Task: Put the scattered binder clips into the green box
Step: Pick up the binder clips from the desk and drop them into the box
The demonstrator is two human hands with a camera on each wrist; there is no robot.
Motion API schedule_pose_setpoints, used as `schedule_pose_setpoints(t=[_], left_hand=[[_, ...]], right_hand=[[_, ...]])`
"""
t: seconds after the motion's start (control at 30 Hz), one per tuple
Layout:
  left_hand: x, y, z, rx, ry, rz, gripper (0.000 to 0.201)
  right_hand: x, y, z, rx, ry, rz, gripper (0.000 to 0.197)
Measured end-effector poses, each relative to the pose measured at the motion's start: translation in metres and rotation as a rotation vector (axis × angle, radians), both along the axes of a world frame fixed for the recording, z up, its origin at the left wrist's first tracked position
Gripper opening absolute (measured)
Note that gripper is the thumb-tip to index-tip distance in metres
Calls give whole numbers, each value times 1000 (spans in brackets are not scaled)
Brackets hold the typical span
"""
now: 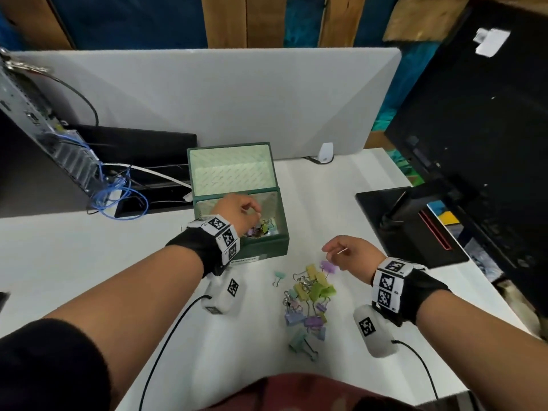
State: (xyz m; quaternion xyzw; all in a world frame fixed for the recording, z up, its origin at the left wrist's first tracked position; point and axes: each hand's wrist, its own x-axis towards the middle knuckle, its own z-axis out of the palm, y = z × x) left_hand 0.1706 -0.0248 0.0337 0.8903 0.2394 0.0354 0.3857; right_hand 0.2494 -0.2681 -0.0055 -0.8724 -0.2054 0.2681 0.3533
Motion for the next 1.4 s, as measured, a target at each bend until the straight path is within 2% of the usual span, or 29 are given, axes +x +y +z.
schedule_pose_setpoints(t=[0.1,0.13,0.23,0.33,0.4,0.47,0.57,0.7,0.87,1.0,1.17,1.27,1.4], left_hand=[[-9,-8,-1,77,-10,-77,5],[-12,-11,-2,86,-5,-119,5],[-25,-25,-7,67,56,-275,6],[-34,-36,-18,148,207,-466,17],[-36,-43,-28,193,329,-530,34],[-36,-49,-37,228,424,-556,60],[-38,-57,-44,246,489,-592,96],[-41,-66,-56,268,532,-653,117],[-47,-66,-62,318,549,-627,105],[-52,-54,-62,309,553,-617,91],[-65,-33,-61,256,516,-558,76],[-73,-21,-63,264,519,-499,75],[-77,-19,-62,260,564,-514,83]], right_hand=[[-1,-6,-11,-115,-55,55,11],[-1,-6,-14,-176,-69,79,14],[-5,-5,-17,-390,-120,232,36],[-13,-5,-15,-431,-89,269,58],[-17,-4,-14,-443,-85,291,63],[-23,1,-16,-451,-78,294,63],[-32,9,-19,-465,-85,307,62],[-40,23,-19,-439,-51,313,65],[-41,33,-23,-380,8,323,57],[-38,28,-25,-384,-33,370,45],[-31,14,-22,-369,-90,350,40],[-26,0,-20,-454,-106,376,37],[-32,-11,-21,-566,-63,490,48]])
